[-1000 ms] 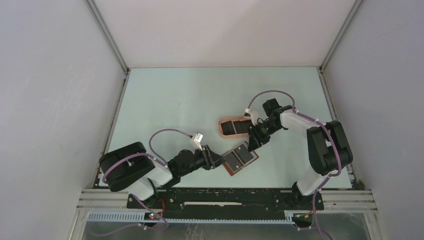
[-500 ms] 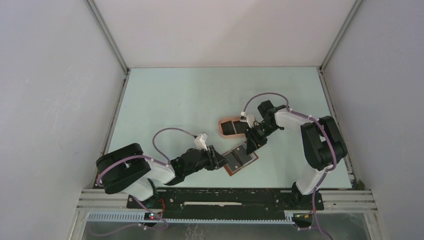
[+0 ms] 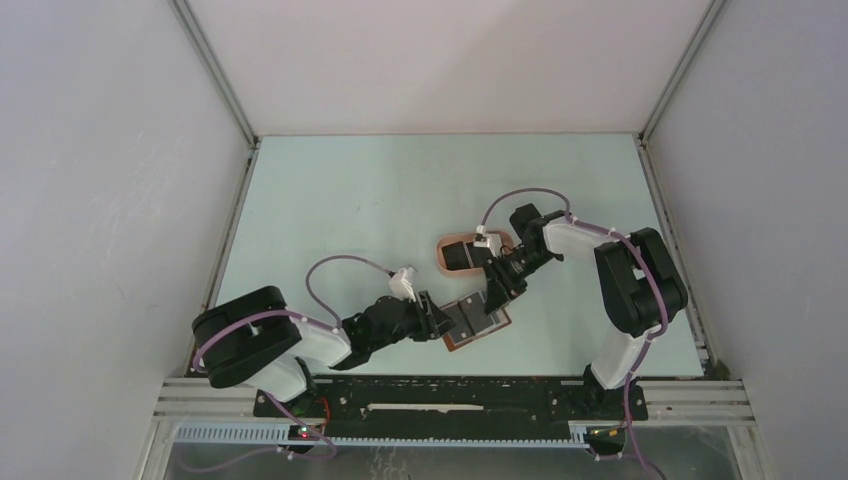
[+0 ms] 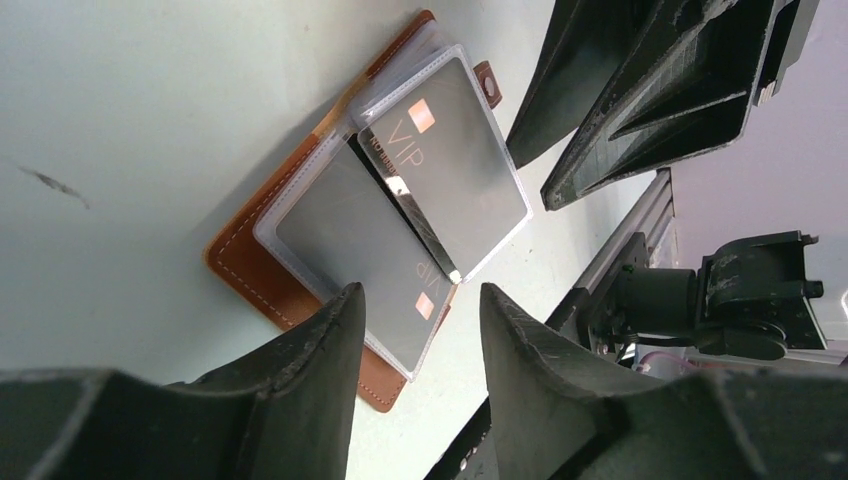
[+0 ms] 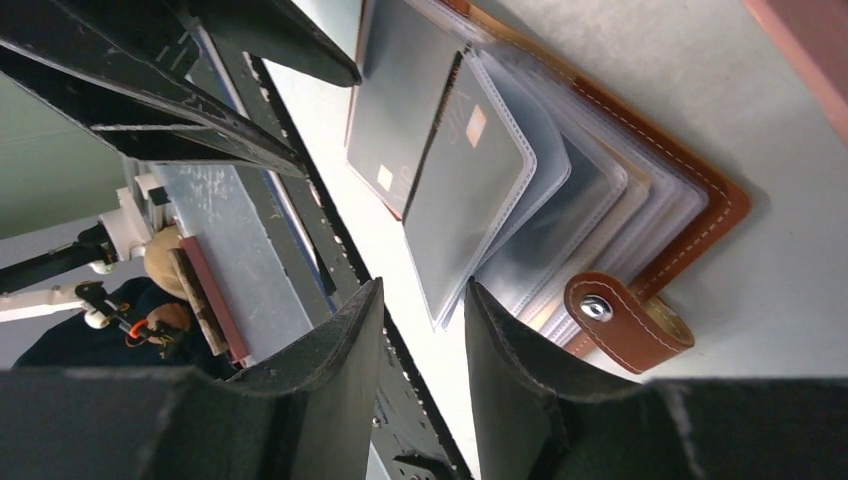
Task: Put the credit cards into the card holder
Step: Turn over the card slot in the card holder.
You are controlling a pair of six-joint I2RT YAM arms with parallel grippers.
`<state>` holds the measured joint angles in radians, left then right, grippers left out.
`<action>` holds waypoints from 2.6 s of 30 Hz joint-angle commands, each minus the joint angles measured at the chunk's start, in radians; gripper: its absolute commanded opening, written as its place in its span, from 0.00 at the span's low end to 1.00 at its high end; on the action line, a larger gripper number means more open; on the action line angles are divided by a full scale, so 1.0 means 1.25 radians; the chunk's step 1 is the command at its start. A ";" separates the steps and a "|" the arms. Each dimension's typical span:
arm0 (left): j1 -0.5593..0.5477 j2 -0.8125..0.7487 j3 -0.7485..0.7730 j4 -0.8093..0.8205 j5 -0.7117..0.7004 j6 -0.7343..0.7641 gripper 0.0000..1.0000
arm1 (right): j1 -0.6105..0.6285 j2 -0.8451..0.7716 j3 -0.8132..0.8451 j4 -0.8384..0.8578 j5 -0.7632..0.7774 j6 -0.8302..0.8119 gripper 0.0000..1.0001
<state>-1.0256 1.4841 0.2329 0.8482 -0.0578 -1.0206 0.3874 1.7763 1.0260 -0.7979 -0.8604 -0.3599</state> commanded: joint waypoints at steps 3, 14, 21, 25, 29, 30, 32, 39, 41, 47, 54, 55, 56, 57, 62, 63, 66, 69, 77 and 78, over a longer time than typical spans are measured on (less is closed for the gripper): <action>-0.004 -0.005 0.046 0.006 -0.004 0.020 0.54 | -0.015 -0.002 0.034 -0.007 -0.095 0.023 0.44; -0.004 0.022 0.058 0.028 0.001 0.012 0.65 | -0.052 0.005 0.034 -0.006 -0.157 0.029 0.44; -0.001 0.045 0.061 0.068 0.014 -0.002 0.69 | -0.047 0.021 0.038 -0.022 -0.186 0.018 0.44; 0.003 0.056 0.056 0.097 0.018 -0.013 0.69 | -0.044 0.028 0.041 -0.024 -0.185 0.017 0.43; 0.006 0.053 0.048 0.102 0.012 -0.017 0.69 | -0.046 0.002 0.039 -0.007 -0.135 0.029 0.41; 0.005 0.053 0.047 0.102 0.011 -0.016 0.69 | -0.047 -0.002 0.031 0.010 -0.115 0.042 0.41; 0.006 0.056 0.049 0.103 0.012 -0.016 0.69 | -0.048 0.001 0.022 0.039 -0.061 0.077 0.42; 0.007 0.074 0.049 0.124 0.016 -0.022 0.69 | -0.049 0.024 0.021 0.062 -0.004 0.111 0.43; 0.007 0.078 0.049 0.129 0.017 -0.023 0.69 | -0.049 0.029 0.021 0.063 -0.005 0.113 0.43; 0.007 0.091 0.052 0.142 0.022 -0.026 0.68 | -0.048 0.054 0.023 0.063 -0.006 0.116 0.43; 0.007 0.101 0.053 0.149 0.022 -0.028 0.68 | -0.048 0.066 0.022 0.067 0.013 0.121 0.44; 0.008 0.103 0.053 0.149 0.023 -0.028 0.68 | -0.048 0.065 0.022 0.067 0.013 0.120 0.45; 0.008 0.105 0.053 0.150 0.023 -0.029 0.68 | -0.049 0.065 0.023 0.065 0.011 0.120 0.45; 0.008 0.108 0.054 0.152 0.024 -0.028 0.68 | -0.048 0.065 0.023 0.066 0.008 0.120 0.45; 0.009 0.118 0.054 0.161 0.027 -0.033 0.68 | -0.040 0.074 0.025 0.059 -0.004 0.119 0.46; 0.009 0.119 0.053 0.163 0.027 -0.034 0.68 | -0.040 0.075 0.027 0.058 -0.005 0.120 0.47; 0.010 0.119 0.052 0.163 0.025 -0.034 0.68 | -0.040 0.072 0.028 0.056 -0.002 0.123 0.48; 0.011 0.121 0.054 0.163 0.027 -0.034 0.68 | -0.041 0.064 0.028 0.058 0.010 0.126 0.50; 0.011 0.124 0.052 0.166 0.027 -0.035 0.68 | -0.036 0.047 0.027 0.058 0.024 0.125 0.54; 0.012 0.123 0.053 0.166 0.028 -0.035 0.68 | -0.034 0.048 0.028 0.058 0.025 0.125 0.54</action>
<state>-1.0180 1.6299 0.2642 1.0321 -0.0296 -1.0584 0.3317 1.8530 1.0485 -0.7364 -0.8841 -0.1963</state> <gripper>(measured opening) 0.680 0.535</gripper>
